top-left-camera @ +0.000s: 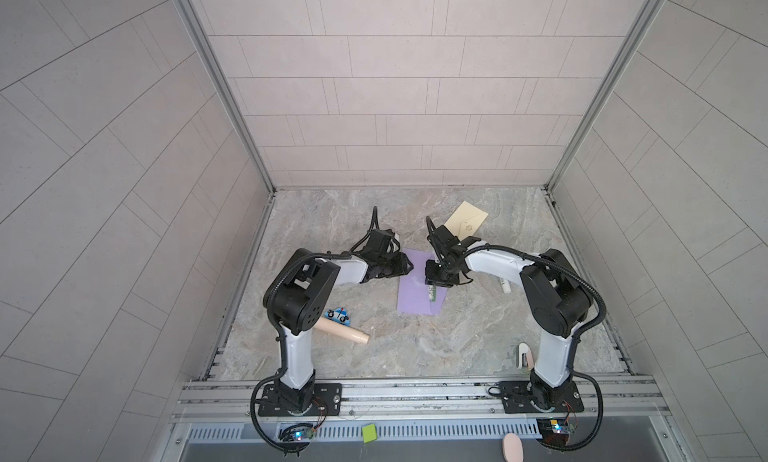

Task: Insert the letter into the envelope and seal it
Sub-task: 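Release the card and raise the right gripper away from the purple envelope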

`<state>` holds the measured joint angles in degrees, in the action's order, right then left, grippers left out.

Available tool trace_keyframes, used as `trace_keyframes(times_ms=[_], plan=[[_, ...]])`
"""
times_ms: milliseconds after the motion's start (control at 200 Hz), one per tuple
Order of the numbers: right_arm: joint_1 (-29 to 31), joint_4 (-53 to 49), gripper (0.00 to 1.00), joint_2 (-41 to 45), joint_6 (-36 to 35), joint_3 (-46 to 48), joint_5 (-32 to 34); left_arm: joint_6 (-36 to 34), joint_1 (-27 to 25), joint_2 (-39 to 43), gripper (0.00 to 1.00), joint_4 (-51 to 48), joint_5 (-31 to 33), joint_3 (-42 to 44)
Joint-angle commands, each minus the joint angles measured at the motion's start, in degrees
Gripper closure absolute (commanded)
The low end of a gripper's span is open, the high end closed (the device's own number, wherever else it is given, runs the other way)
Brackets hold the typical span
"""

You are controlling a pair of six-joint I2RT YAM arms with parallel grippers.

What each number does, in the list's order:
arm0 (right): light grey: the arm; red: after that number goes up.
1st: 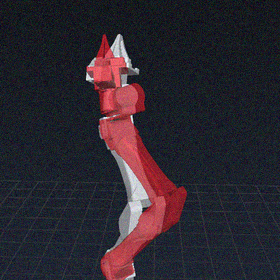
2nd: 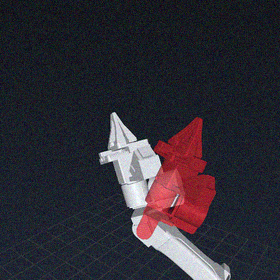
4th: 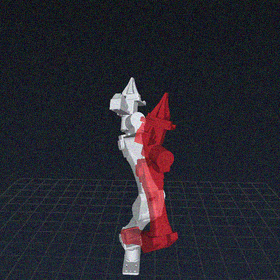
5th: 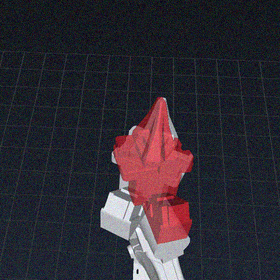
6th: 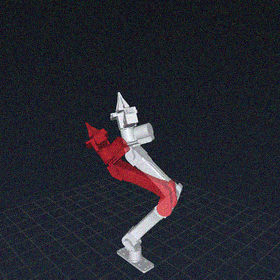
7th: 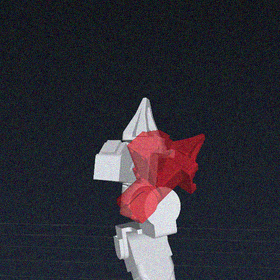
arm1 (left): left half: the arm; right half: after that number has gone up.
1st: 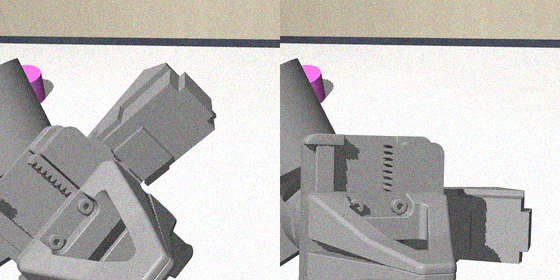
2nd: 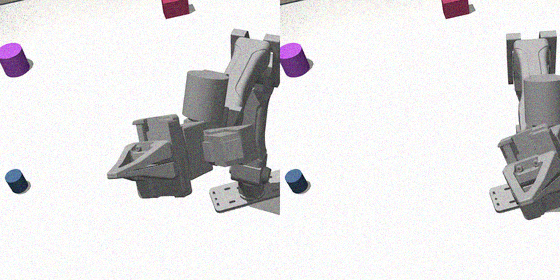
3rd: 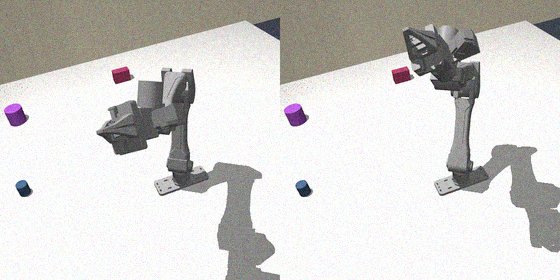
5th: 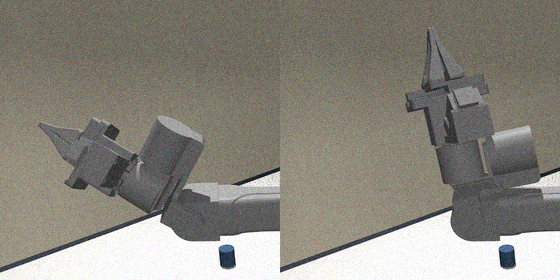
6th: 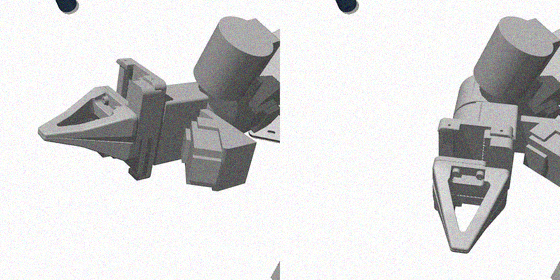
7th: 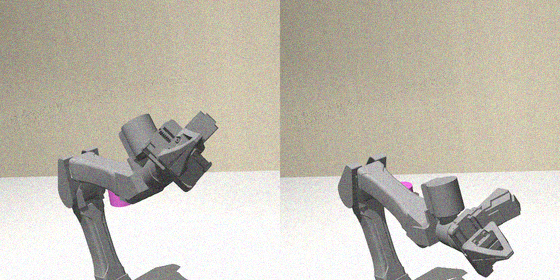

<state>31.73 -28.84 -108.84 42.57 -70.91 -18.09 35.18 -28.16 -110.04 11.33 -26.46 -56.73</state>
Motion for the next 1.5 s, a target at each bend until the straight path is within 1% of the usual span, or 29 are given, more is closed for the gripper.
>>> trace_keyframes(times_ms=[0, 105, 160, 295, 355, 550, 811, 936, 1041, 1106, 1206, 1276, 1306, 1371, 1406, 1476, 1496], plan=[[0.29, 2.67, 0.61, -1.96, -0.53, -1.15, -4.21, 0.24, -0.23, -1.57, 0.54, -2.45, 0.44, -0.22], [0.68, 3.77, 0.61, -2.92, -0.76, -1.78, -5.64, 0.24, -0.23, -1.65, 0.51, -2.26, 0.09, -0.22], [0.69, 5.44, 0.62, -3.00, -0.44, -1.49, -6.62, 0.31, -0.30, -1.62, 0.51, -2.19, 0.09, -0.24], [0.64, 12.61, 0.62, -2.70, 1.65, 0.49, -11.10, 0.33, -0.30, -1.67, 0.49, -2.23, 0.07, -0.25], [0.69, 15.22, 0.62, -2.61, 2.46, 1.25, -12.51, 0.41, -0.27, -1.72, 0.47, -2.27, 0.09, -0.21], [0.63, 25.76, 0.60, -2.03, 6.10, 4.58, -18.90, 0.33, -0.30, -1.84, 0.46, -2.20, 0.00, -0.29], [1.11, 29.48, 0.59, -2.15, 6.90, 4.55, -20.30, 0.48, -0.25, -2.13, 0.46, -1.15, -0.87, -0.31], [1.07, 26.79, 0.59, -1.13, 5.55, 4.12, -16.33, 0.43, -0.24, -1.94, 0.46, -0.06, -1.70, -0.12], [0.85, 21.99, 0.59, 0.04, 3.84, 3.06, -9.76, 0.24, -0.45, -1.91, 0.46, 0.42, -2.47, -0.04], [0.46, 17.59, 0.59, 0.83, 2.63, 2.13, -4.06, -0.30, -0.73, -1.90, 0.46, 0.55, -3.13, -0.27], [-0.37, 8.91, 0.59, 1.86, -0.13, -0.22, 3.58, -1.58, -1.32, -1.24, 0.38, -0.84, -3.00, -0.77], [-0.47, 2.75, 0.59, 2.08, -2.93, -2.35, 7.42, -3.01, -1.54, -0.51, 0.34, -2.64, -2.59, -1.05], [-0.58, 0.81, 0.59, 2.29, -3.98, -2.94, 8.33, -3.53, -1.57, -0.16, 0.33, -3.78, -1.90, -1.19], [-0.62, -1.29, 0.58, 3.55, -5.52, -3.02, 9.46, -4.80, -1.63, 0.80, 0.28, -7.04, 0.22, -1.66], [-0.72, -1.71, 0.58, 4.59, -6.23, -2.56, 10.01, -5.64, -1.63, 1.26, 0.26, -10.08, 1.88, -2.29], [-1.60, -3.46, 0.57, 7.32, -6.73, -1.65, 11.98, -6.70, -1.60, 2.31, 0.22, -14.21, 4.49, -3.25], [-2.05, -4.23, 0.57, 8.11, -6.63, -1.52, 12.78, -6.86, -1.71, 2.72, 0.19, -14.89, 5.19, -3.26]])
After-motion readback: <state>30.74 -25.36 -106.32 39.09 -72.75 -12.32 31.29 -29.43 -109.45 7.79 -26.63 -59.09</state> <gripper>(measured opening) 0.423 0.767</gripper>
